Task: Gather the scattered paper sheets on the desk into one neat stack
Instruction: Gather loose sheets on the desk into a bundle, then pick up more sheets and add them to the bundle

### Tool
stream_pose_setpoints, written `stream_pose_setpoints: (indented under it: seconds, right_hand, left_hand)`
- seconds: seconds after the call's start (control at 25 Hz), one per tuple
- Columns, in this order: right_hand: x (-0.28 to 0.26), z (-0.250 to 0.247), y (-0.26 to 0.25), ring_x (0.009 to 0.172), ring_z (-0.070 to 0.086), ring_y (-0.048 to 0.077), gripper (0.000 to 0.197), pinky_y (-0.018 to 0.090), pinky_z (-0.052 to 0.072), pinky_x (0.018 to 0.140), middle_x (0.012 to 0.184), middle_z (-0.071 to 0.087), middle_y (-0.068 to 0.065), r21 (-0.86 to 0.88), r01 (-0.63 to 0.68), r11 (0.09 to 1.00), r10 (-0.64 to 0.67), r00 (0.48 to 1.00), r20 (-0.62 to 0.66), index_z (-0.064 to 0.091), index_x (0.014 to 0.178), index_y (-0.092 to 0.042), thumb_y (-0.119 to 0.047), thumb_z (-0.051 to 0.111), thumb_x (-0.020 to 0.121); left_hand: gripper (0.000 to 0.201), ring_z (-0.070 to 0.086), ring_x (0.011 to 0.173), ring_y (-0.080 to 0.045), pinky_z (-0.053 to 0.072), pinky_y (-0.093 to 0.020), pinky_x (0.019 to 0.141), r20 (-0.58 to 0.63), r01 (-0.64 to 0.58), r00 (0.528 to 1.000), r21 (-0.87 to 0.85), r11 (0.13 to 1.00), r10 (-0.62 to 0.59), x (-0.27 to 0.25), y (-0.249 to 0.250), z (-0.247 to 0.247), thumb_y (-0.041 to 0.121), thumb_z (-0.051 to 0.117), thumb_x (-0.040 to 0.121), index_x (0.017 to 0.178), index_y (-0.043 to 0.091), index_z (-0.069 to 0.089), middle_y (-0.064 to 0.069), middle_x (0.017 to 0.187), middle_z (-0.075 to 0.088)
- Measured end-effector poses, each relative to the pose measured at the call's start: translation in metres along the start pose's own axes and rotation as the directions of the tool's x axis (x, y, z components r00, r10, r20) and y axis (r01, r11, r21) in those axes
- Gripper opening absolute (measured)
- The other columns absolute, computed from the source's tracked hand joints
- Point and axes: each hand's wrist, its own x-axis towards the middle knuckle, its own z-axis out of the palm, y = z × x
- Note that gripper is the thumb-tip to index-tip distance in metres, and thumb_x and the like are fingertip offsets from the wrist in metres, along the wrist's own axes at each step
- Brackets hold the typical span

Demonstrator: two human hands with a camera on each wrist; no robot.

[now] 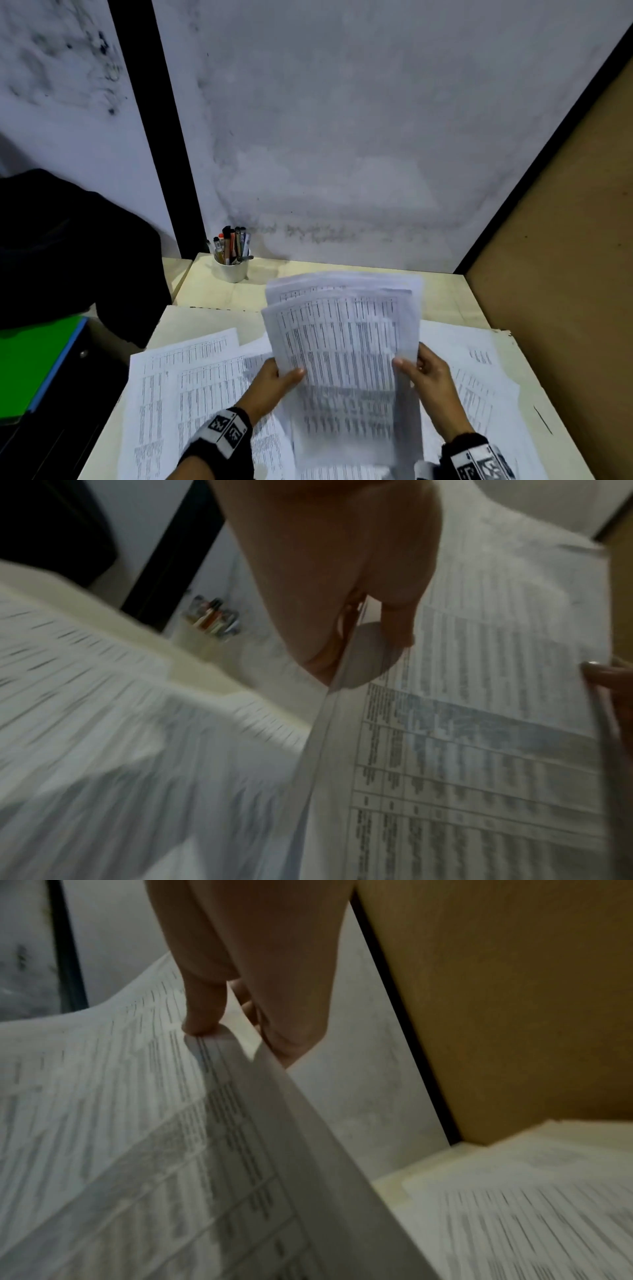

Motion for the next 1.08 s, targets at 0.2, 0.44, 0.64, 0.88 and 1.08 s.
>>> stream_pose_setpoints:
  seconds: [0.2,0.44,0.64,0.88,1.08]
  right_hand:
    - [-0.011,0.002,-0.046,0.079,0.067,-0.009,0.025,0.007,0.051,0.066,0.081,0.072,-0.028,0.094,0.190,0.977,-0.180,0.978,-0.106,0.060,0.094,-0.024,-0.003,0.057,0.083]
    - [-0.011,0.012,-0.007,0.081,0.070,0.012,0.017,0.014,0.054,0.060,0.078,0.074,-0.003,0.108,0.031,0.994,-0.018,0.993,-0.118,0.064,0.089,-0.016,-0.002,0.063,0.082]
    - [-0.005,0.025,0.012,0.054,0.057,0.026,0.024,0.025,0.042,0.050,0.055,0.058,0.015,0.020,-0.094,0.995,0.096,0.969,-0.226,0.056,0.060,-0.016,-0.014,0.064,0.083]
    - [0.023,0.017,0.019,0.094,0.061,0.022,0.023,0.036,0.047,0.083,0.098,0.065,0.008,0.008,-0.154,0.988,0.155,0.984,-0.086,0.059,0.110,-0.011,-0.018,0.059,0.088]
    - [-0.006,-0.047,0.101,0.131,0.036,0.042,0.069,0.050,0.033,0.106,0.145,0.032,0.025,-0.129,-0.704,0.699,0.551,0.644,-0.530,0.036,0.137,-0.005,-0.030,0.067,0.081]
  left_hand:
    - [0.019,0.064,0.088,0.000,0.051,-0.023,0.084,-0.065,-0.218,0.974,-0.035,0.975,0.215,-0.009,0.068,0.013,0.020,0.059,0.085,0.094,0.036,0.054,0.015,0.098,0.063]
    - [0.023,0.067,0.087,0.002,0.054,-0.019,0.079,-0.085,-0.213,0.974,-0.012,0.977,0.212,-0.017,0.062,0.016,0.017,0.063,0.081,0.099,0.030,0.063,0.014,0.091,0.071]
    - [0.017,0.064,0.076,-0.015,0.052,-0.030,0.074,-0.073,-0.041,0.996,0.135,0.990,0.051,-0.020,0.034,0.021,0.032,0.058,0.086,0.094,0.017,0.061,-0.007,0.086,0.065]
    - [0.050,0.065,0.063,-0.029,0.053,-0.042,0.067,-0.209,-0.014,0.976,0.189,0.982,0.054,-0.046,0.026,-0.009,0.055,0.050,0.081,0.097,0.010,0.064,-0.015,0.074,0.072]
    - [0.042,0.050,0.046,-0.025,0.043,-0.032,0.046,-0.415,0.086,0.910,0.209,0.974,0.008,-0.057,-0.004,-0.046,0.025,0.044,0.093,0.118,-0.007,0.053,-0.010,0.051,0.051]
